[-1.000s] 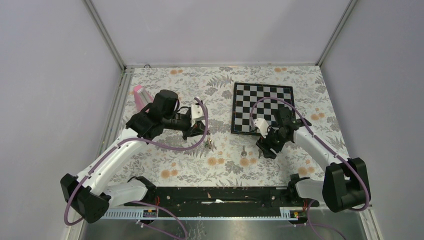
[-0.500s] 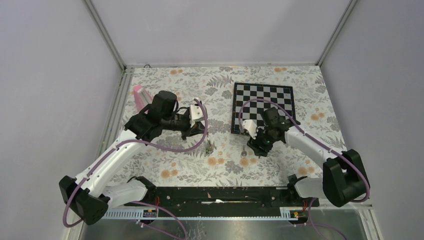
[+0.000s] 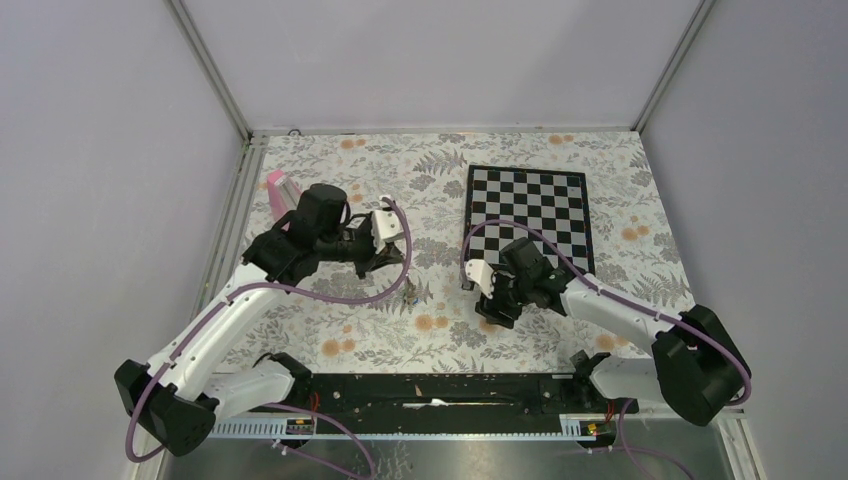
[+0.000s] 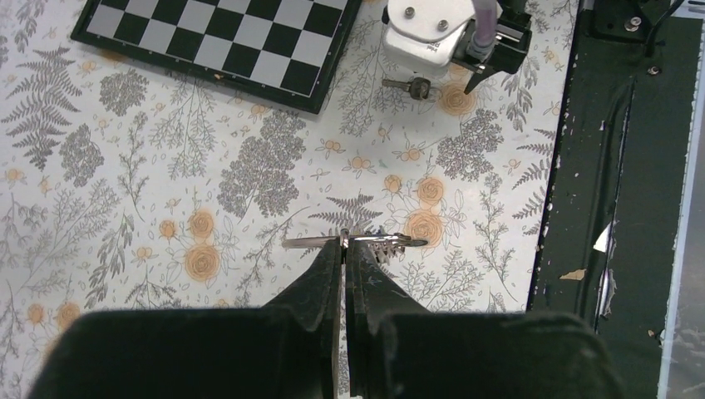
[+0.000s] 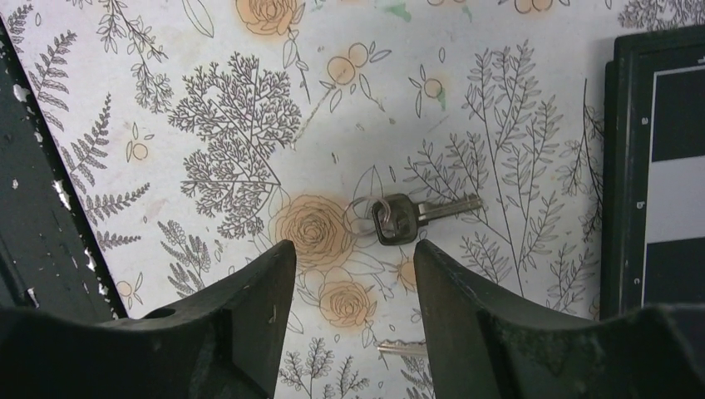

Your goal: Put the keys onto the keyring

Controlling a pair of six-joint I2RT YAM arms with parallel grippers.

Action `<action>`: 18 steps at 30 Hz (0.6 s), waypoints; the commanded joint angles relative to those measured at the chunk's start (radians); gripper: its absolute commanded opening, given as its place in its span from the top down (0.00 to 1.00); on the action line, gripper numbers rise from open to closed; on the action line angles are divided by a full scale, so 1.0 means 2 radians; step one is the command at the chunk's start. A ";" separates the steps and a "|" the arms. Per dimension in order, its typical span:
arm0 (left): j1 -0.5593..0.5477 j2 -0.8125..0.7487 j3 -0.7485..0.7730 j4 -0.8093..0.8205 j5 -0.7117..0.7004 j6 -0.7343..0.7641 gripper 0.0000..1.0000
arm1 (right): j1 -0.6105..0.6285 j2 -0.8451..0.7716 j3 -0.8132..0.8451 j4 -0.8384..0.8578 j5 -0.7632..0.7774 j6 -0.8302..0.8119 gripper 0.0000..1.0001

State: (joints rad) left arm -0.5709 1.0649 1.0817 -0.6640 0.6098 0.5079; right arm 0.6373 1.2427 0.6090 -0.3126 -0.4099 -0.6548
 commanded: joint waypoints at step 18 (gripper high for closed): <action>0.009 -0.022 -0.001 0.018 -0.002 0.001 1.00 | 0.055 0.077 0.023 0.051 0.093 -0.007 0.50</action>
State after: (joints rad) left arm -0.5579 1.0466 1.0649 -0.6678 0.6033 0.5076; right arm 0.7383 1.3823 0.6247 -0.2237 -0.2871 -0.6579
